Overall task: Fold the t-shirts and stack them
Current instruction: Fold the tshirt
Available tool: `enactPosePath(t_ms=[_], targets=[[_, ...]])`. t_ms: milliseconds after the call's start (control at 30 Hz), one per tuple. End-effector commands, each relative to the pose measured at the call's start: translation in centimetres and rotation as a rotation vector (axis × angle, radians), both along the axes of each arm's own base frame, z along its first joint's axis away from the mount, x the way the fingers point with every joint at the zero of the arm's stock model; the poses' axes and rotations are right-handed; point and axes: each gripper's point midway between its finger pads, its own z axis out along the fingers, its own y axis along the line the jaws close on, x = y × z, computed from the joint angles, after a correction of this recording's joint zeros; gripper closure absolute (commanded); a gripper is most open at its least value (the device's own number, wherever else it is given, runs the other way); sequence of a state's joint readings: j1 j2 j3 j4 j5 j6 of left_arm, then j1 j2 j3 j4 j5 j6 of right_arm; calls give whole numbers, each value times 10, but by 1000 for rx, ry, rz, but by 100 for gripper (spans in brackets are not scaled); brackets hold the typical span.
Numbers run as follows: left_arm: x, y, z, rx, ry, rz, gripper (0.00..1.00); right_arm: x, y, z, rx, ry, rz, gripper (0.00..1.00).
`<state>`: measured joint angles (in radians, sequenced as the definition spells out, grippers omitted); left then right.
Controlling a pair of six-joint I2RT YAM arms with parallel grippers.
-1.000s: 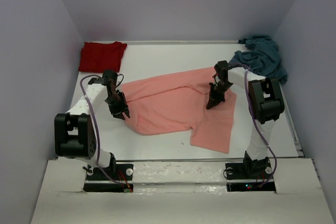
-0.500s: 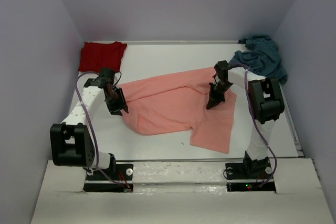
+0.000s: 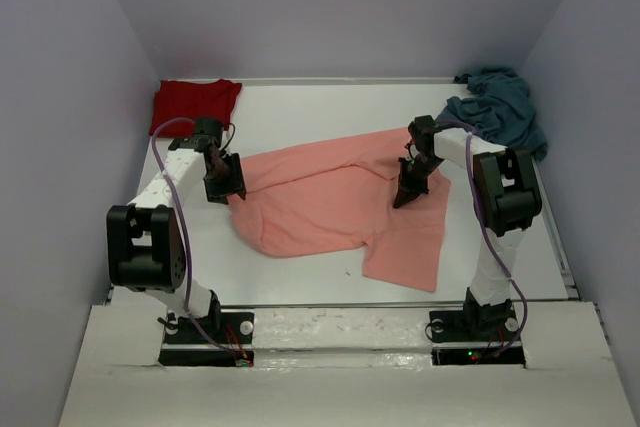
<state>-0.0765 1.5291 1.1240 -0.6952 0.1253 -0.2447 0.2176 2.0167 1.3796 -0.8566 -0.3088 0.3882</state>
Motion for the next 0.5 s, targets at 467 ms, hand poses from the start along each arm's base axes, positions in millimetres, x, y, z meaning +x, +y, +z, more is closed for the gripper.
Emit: enactPosePath(t_ms=[467], targets=[[-18,-16,-37,-97,93,-91,42,10,-11,-20,-86,-39,27,100]])
